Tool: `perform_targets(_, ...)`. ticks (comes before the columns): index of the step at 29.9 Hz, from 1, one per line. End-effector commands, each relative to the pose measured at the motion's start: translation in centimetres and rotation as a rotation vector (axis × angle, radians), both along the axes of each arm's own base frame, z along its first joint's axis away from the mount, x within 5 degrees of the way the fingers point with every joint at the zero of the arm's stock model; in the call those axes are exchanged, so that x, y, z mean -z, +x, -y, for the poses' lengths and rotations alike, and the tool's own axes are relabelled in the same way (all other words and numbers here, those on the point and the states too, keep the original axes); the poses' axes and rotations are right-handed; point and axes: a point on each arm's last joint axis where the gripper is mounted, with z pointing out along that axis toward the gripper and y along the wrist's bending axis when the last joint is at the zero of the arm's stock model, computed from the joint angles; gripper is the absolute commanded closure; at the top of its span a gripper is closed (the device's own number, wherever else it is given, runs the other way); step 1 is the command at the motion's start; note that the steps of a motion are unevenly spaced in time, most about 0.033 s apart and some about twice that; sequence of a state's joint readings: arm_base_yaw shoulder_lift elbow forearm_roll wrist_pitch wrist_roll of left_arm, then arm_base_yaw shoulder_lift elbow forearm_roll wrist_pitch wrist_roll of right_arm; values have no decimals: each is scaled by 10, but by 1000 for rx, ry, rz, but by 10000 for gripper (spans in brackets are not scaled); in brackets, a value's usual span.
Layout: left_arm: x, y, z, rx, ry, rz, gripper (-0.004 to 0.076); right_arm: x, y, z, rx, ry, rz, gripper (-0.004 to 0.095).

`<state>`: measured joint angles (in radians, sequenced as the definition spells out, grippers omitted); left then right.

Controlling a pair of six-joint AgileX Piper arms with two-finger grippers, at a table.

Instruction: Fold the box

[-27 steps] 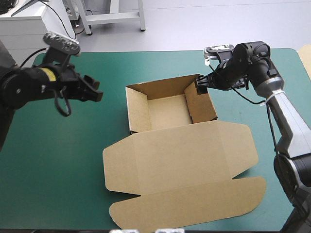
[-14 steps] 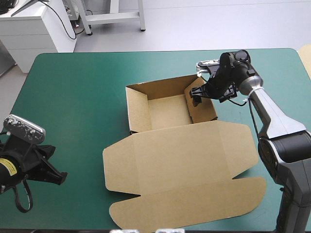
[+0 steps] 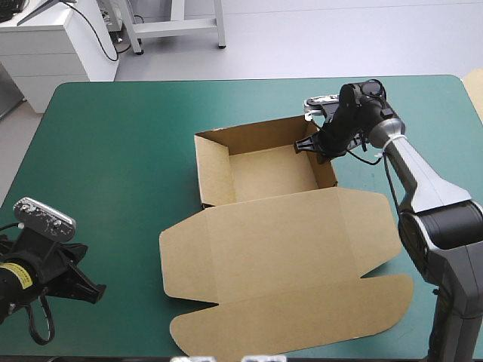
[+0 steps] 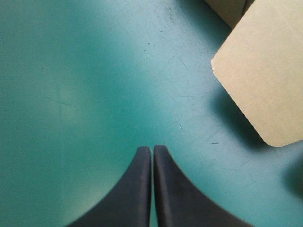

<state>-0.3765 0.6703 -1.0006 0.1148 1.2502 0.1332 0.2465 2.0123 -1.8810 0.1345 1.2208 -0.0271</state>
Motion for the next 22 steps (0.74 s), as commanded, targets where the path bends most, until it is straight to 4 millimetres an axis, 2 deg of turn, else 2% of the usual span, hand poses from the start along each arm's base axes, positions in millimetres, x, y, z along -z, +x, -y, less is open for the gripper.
perform_targets(1, -4, -1, -1, -8, -3, 0, 731, -31, -6, 1, -7, 31, 95, 929)
perform_targets(6, -4, -2, -1, -8, -2, -2, 731, -37, -1, 9, 2, -33, 158, 929)
perform_targets(9, -4, -2, -1, -11, -2, -3, 731, -46, 6, 29, 71, -86, 215, 929)
perform_targets(12, -4, -1, -1, -7, 6, -1, 731, -57, 12, 56, 181, -70, 242, 929)
perform_targets(16, -4, -1, -3, -14, 20, 5, 731, -72, 16, 113, 309, -113, 270, 929)
perform_targets(22, -5, 0, -6, -32, 57, 13, 731, -77, 3, 218, 594, -114, 273, 929)
